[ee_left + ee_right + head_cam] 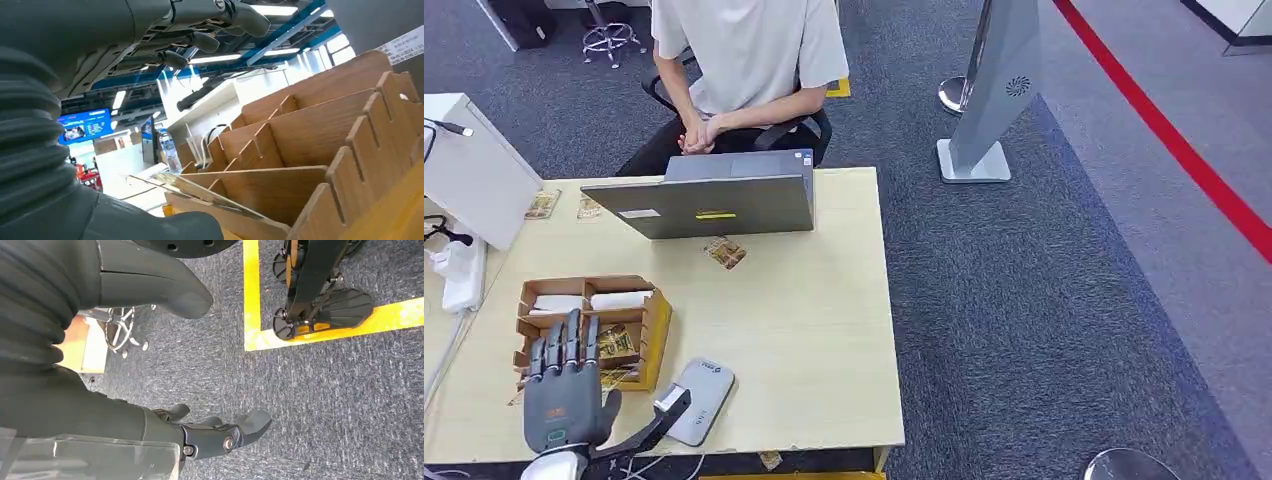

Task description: Pass the card to the sensor for recognition and then transmit it.

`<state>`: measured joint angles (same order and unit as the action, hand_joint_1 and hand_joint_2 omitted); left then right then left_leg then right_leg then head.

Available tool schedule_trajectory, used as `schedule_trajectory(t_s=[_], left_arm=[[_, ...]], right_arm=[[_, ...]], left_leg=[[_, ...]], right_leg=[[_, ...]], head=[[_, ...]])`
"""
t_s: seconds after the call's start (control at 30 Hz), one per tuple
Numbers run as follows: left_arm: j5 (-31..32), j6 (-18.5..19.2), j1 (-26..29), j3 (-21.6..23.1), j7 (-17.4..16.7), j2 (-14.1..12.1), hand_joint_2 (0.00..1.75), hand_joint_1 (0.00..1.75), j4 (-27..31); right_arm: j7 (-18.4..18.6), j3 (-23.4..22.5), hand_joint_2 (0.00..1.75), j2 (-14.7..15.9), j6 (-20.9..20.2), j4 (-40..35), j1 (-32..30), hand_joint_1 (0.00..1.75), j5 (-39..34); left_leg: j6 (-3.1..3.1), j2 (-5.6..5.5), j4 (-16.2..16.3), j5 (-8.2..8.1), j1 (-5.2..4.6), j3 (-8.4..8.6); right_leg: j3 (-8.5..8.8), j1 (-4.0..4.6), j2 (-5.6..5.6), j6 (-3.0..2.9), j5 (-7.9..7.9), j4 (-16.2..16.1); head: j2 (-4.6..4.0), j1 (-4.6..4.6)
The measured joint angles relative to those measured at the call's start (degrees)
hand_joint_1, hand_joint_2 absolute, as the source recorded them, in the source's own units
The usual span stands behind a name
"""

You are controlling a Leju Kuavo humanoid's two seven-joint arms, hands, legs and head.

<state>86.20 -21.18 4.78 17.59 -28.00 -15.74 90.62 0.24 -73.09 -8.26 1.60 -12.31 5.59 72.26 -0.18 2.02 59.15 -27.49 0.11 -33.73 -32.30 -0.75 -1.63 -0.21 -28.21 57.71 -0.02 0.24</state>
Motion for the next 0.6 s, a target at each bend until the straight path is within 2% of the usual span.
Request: schedule_trajectory(t_s=[0.6], left_arm=[[0.0,0.0,0.09,-0.02,0.2,0.09,1.75,0.0,-0.11]], right_arm=[[-0.09,0.02,1.75,-0.02,0.0,0.0,-0.01,0.0,-0.07]], left_leg=[[0.0,0.0,0.0,0.0,0.0,-0.01]], right_leg=[[0.01,0.0,0.0,0.0,0.0,0.0]], head=[[0.0,0.0]])
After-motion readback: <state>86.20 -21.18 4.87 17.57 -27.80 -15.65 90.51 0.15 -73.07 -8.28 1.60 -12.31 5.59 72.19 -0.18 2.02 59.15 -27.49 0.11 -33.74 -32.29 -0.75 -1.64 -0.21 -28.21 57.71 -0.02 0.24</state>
